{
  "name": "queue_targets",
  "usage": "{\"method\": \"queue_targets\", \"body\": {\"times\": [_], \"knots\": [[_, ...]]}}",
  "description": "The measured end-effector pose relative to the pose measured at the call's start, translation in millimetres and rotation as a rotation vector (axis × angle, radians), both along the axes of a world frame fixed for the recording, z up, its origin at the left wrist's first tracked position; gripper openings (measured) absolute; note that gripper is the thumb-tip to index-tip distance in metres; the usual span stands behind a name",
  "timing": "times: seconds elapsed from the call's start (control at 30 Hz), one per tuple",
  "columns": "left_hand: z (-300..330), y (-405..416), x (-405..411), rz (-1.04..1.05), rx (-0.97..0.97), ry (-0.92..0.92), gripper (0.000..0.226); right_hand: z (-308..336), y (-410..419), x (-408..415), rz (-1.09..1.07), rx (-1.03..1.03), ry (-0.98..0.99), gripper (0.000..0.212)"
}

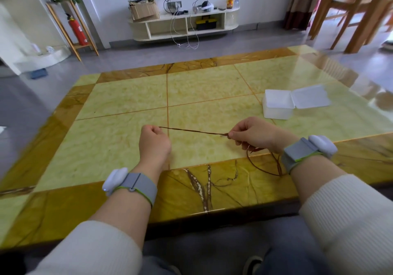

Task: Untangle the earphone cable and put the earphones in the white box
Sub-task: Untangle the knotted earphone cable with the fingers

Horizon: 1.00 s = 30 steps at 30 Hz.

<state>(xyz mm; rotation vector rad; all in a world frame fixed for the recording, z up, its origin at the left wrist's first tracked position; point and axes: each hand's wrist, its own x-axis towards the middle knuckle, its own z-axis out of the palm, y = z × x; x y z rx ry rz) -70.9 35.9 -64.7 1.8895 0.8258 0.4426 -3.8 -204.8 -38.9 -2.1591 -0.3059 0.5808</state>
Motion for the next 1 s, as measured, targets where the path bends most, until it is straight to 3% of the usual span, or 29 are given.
{"method": "queue_targets", "body": {"times": [0.17, 0.27, 0.4, 0.5, 0.57, 0.7, 0.87, 1.0], "knots": [[4.7, -3.9, -9.2, -0.136, 0.150, 0.126, 0.017, 20.8, 0.6, -4.8, 0.011, 0.033, -0.072, 0.020], [20.5, -18.6, -14.3, -0.309, 0.305, 0.186, 0.034, 32.8, 9.6, -7.5, 0.034, 0.104, -0.057, 0.021], [46.4, -50.5, -20.3, -0.666, 0.350, 0.020, 0.048, 45.8, 20.9, -13.8, 0.065, 0.179, -0.025, 0.020], [54.7, -62.8, -16.2, -0.756, 0.372, -0.028, 0.030, 51.2, 24.7, -18.2, 0.090, 0.253, -0.004, 0.021], [60.6, -64.5, -13.9, -0.753, 0.386, -0.013, 0.021, 54.7, 23.8, -19.5, 0.097, 0.287, 0.004, 0.018], [64.8, -59.7, -15.4, -0.706, 0.352, -0.025, 0.026, 58.4, 14.2, -19.0, 0.117, 0.226, 0.030, 0.011], [70.6, -47.1, -12.8, -0.450, 0.112, -0.032, 0.031, 55.9, 4.4, -21.3, 0.107, 0.101, 0.019, 0.018], [73.0, -33.8, -13.0, -0.313, 0.107, 0.004, 0.026, 58.2, -0.9, -19.7, 0.079, 0.018, -0.102, 0.023]]}}
